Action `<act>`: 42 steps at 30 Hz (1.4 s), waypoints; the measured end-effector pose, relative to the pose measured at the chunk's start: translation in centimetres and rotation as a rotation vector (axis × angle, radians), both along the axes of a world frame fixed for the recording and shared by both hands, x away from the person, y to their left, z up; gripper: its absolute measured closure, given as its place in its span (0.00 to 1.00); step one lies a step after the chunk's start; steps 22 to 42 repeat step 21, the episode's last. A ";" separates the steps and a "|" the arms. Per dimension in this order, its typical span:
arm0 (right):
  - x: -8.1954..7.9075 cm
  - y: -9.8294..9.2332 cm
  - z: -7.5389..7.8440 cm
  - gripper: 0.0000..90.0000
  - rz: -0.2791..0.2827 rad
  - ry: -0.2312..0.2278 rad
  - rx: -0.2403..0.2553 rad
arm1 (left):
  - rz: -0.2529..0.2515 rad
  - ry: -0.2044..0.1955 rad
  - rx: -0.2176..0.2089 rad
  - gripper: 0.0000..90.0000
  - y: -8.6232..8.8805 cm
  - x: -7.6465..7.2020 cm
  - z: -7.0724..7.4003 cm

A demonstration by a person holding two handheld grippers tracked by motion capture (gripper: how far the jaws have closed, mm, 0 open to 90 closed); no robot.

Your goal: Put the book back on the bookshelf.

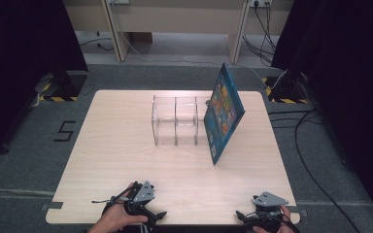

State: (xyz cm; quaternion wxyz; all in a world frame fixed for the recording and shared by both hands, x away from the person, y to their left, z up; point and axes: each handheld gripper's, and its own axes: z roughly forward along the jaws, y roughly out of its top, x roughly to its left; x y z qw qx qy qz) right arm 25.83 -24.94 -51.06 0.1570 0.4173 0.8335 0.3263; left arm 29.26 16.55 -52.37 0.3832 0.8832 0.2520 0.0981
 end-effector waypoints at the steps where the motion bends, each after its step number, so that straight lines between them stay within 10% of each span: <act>1: 0.0 0.0 0.0 0.17 0.000 0.000 0.000 | 0.000 0.000 0.000 0.00 0.0 0.0 0.0; 42: -0.4 -0.1 -0.3 0.15 0.011 -0.032 0.006 | 0.001 -0.001 0.000 0.00 0.0 0.0 0.0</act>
